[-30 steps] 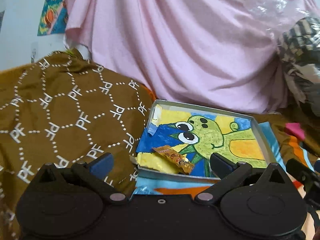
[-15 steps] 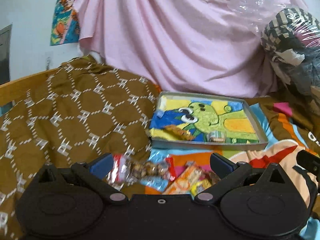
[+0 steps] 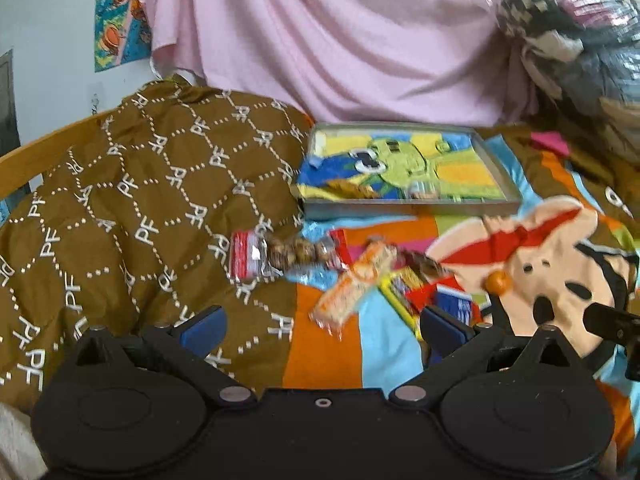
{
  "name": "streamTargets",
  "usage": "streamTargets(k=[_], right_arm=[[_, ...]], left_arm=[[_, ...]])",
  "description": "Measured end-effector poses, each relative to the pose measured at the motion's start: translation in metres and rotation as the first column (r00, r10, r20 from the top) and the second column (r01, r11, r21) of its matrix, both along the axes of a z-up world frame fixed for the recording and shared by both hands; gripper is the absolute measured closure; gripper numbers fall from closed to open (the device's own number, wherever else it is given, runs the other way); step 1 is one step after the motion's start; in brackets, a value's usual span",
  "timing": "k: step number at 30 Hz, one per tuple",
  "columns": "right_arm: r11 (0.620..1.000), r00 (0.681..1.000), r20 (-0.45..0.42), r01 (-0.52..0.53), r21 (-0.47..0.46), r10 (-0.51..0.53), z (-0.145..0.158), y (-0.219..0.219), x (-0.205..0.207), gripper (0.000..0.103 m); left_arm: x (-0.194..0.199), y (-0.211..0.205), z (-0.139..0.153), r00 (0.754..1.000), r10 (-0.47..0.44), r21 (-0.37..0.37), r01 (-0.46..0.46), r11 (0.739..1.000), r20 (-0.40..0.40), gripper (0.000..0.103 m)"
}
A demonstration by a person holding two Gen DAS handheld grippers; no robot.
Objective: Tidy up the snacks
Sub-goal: 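Move both tools back over the remaining snacks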
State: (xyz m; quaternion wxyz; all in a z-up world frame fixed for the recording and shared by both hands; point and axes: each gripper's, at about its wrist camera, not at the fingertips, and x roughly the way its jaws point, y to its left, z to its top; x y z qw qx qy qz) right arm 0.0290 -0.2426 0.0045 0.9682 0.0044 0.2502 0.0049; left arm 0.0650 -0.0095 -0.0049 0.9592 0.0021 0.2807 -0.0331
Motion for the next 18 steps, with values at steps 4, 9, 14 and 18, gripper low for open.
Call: streamTargets(k=[4, 9, 14, 18], right_arm=[[1.0, 0.999, -0.037, -0.004, 0.0, 0.004, -0.003, 0.001, -0.004, 0.0], [1.0, 0.994, -0.106, -0.022, -0.022, 0.019, -0.009, 0.005, -0.001, 0.0], [0.998, 0.988, -0.152, -0.043, -0.041, 0.036, -0.012, 0.011, 0.002, 0.0], [0.996, 0.977, -0.2, -0.081, -0.039, 0.072, -0.016, 0.013, 0.008, 0.0]], left_arm=[[-0.007, -0.005, -0.004, 0.999, -0.024, 0.028, 0.025, 0.999, -0.022, 0.001], [-0.009, -0.01, -0.009, 0.998, -0.039, 0.059, 0.042, 0.997, -0.055, 0.001], [-0.001, -0.014, -0.012, 0.989, -0.07, 0.084, 0.082, 0.993, -0.132, 0.001], [0.011, -0.017, -0.011, 0.974, -0.129, 0.103, 0.15, 0.983, -0.184, 0.001]])
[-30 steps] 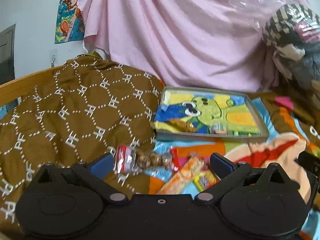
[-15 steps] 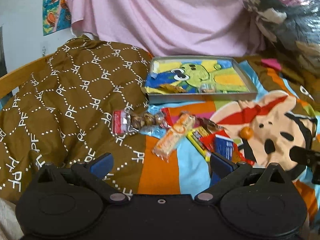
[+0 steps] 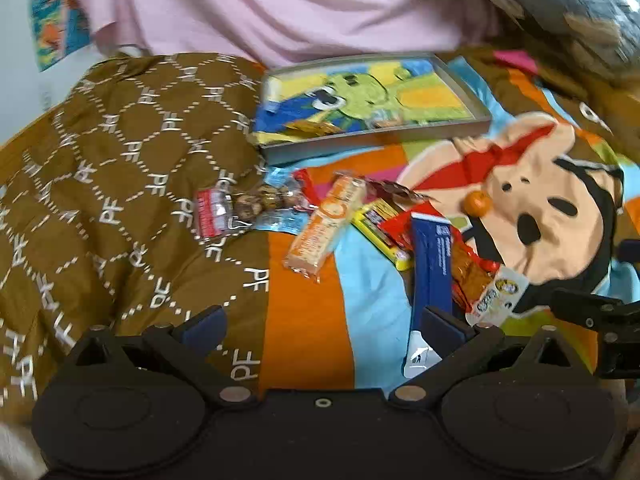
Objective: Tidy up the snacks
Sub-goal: 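Move both tools back over the remaining snacks, then grasp the blue tube pack with the left gripper while the right grasps the red spicy-strip packet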
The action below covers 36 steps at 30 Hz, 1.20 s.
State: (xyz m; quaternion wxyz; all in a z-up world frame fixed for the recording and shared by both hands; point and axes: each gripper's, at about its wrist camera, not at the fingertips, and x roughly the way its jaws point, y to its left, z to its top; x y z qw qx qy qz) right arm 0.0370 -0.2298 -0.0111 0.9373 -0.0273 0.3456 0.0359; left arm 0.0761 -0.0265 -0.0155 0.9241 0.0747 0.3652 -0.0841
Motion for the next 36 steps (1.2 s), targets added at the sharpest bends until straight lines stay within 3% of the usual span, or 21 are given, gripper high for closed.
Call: streamTargets(k=[8, 18, 22, 28, 36], right_arm=[[0.999, 0.991, -0.126, -0.027, 0.033, 0.031, -0.016, 0.0, 0.021, 0.0], [0.998, 0.977, -0.205, -0.048, 0.042, 0.056, -0.026, -0.008, 0.056, 0.0], [0.987, 0.966, -0.208, -0.161, -0.025, 0.153, -0.028, -0.007, 0.073, 0.0], [0.922, 0.915, -0.242, -0.362, -0.133, 0.324, -0.038, 0.001, 0.085, 0.0], [0.9, 0.899, -0.247, -0.406, -0.157, 0.362, -0.053, 0.008, 0.087, 0.0]], left_arm=[[0.038, -0.009, -0.023, 0.977, -0.085, -0.044, 0.078, 0.996, -0.194, 0.001], [0.066, -0.017, -0.042, 0.967, -0.105, -0.054, 0.095, 0.994, -0.233, 0.001], [0.074, -0.022, -0.046, 0.966, -0.119, -0.047, 0.111, 0.993, -0.23, 0.001], [0.085, -0.034, -0.053, 0.961, -0.152, -0.067, 0.141, 0.988, -0.231, 0.001], [0.104, -0.053, -0.069, 0.946, -0.183, -0.099, 0.162, 0.982, -0.267, 0.001]])
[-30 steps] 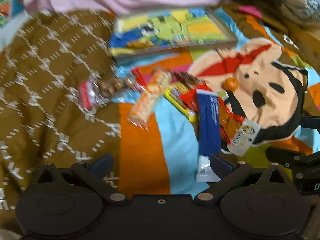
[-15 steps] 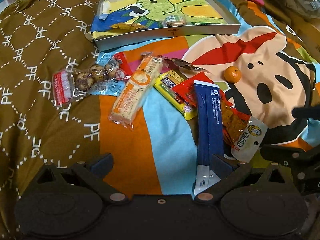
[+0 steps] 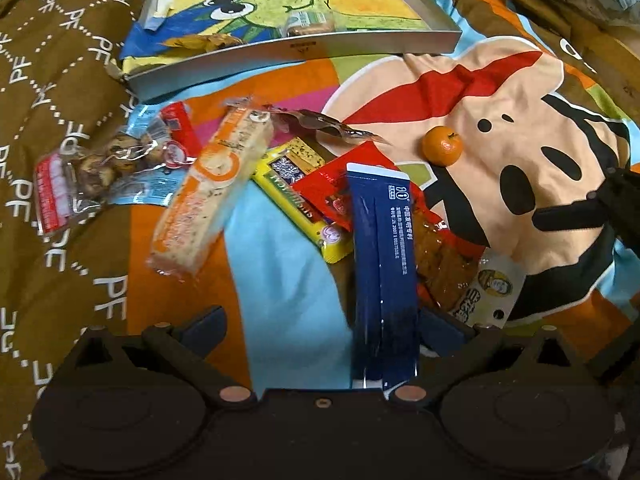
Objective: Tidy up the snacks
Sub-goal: 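Grasp the blue tube pack with the left gripper while the right grasps the red spicy-strip packet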
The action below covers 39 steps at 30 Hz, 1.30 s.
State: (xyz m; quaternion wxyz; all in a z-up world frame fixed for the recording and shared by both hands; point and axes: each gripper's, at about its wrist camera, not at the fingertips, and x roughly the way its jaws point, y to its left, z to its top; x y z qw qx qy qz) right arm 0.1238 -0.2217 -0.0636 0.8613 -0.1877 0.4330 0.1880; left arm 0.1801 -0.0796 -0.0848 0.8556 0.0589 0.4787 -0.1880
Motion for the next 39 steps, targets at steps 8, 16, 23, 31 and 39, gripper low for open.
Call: streamTargets(k=[8, 16, 23, 31, 39], right_arm=[[1.0, 1.0, -0.022, 0.018, -0.009, -0.018, -0.009, -0.002, 0.006, 0.0], [0.999, 0.999, 0.017, 0.03, -0.018, -0.03, -0.01, 0.0, 0.006, 0.0], [0.998, 0.998, 0.026, 0.05, -0.029, -0.05, -0.014, 0.004, 0.008, 0.0], [0.992, 0.992, 0.047, 0.113, 0.057, -0.116, -0.014, 0.0, 0.013, 0.002], [0.98, 0.989, -0.005, 0.148, 0.131, -0.149, -0.027, -0.001, 0.033, 0.012]], left_arm=[[0.01, -0.014, -0.01, 0.999, -0.043, 0.012, 0.043, 0.999, 0.003, 0.004], [0.014, -0.006, -0.009, 1.0, -0.001, -0.048, 0.0, 0.999, -0.018, 0.035], [0.012, 0.001, -0.004, 1.0, 0.018, -0.048, -0.02, 0.999, -0.025, 0.061], [0.015, 0.018, -0.004, 0.991, 0.098, -0.119, -0.108, 0.987, -0.091, 0.067], [0.011, 0.018, -0.002, 0.991, 0.101, -0.121, -0.111, 0.986, -0.085, 0.071]])
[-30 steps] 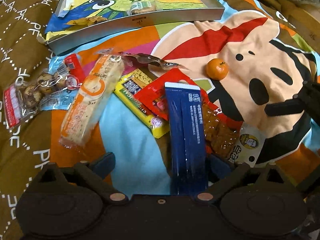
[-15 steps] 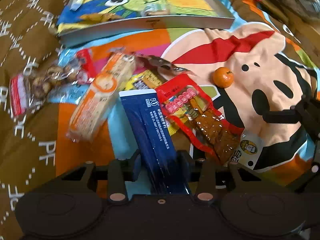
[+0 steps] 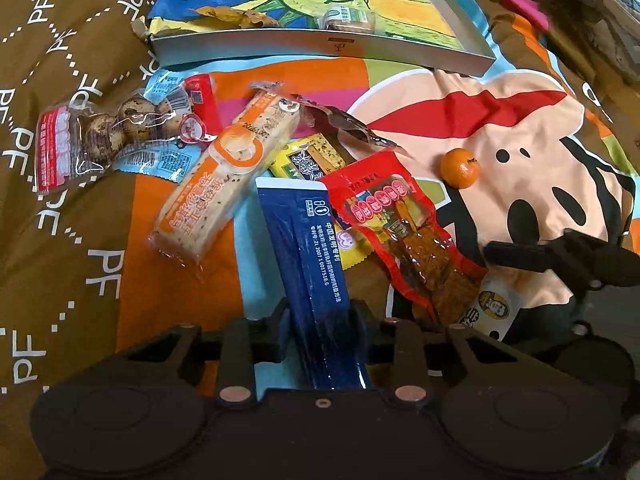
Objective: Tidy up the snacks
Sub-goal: 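Grasp the blue tube pack with the left gripper while the right grasps the red spicy-strip packet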
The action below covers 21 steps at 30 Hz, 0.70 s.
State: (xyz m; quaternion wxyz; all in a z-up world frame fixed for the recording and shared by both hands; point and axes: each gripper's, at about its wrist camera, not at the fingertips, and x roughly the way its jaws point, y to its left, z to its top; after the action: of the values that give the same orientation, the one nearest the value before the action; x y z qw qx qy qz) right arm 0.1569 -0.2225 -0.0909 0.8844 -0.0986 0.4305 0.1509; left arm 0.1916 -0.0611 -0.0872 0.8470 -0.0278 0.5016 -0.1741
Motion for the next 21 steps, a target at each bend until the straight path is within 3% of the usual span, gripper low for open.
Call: streamTargets(k=[4, 9, 15, 18, 21], right_arm=[[1.0, 1.0, -0.008, 0.0, -0.009, -0.001, -0.006, 0.005, 0.006, 0.017], [1.0, 1.0, 0.001, 0.014, 0.008, -0.014, -0.002, 0.004, 0.004, 0.042], [1.0, 1.0, 0.015, -0.026, -0.006, 0.026, 0.001, 0.011, -0.003, 0.046], [0.996, 0.997, 0.041, -0.059, -0.061, 0.061, 0.002, 0.019, -0.008, 0.049], [0.974, 0.989, 0.092, -0.098, -0.204, 0.118, 0.0, 0.033, -0.015, 0.052]], left_arm=[[-0.001, -0.001, 0.001, 1.0, -0.003, -0.001, 0.003, 1.0, 0.004, 0.072], [-0.001, 0.0, 0.003, 1.0, -0.004, -0.012, 0.004, 1.0, 0.008, 0.073], [-0.004, 0.001, 0.004, 1.0, -0.001, -0.015, 0.002, 1.0, 0.016, 0.074], [-0.004, 0.002, 0.006, 1.0, 0.006, -0.028, -0.006, 1.0, 0.024, 0.075], [-0.005, 0.003, 0.008, 0.999, 0.01, -0.036, -0.008, 0.999, 0.034, 0.076]])
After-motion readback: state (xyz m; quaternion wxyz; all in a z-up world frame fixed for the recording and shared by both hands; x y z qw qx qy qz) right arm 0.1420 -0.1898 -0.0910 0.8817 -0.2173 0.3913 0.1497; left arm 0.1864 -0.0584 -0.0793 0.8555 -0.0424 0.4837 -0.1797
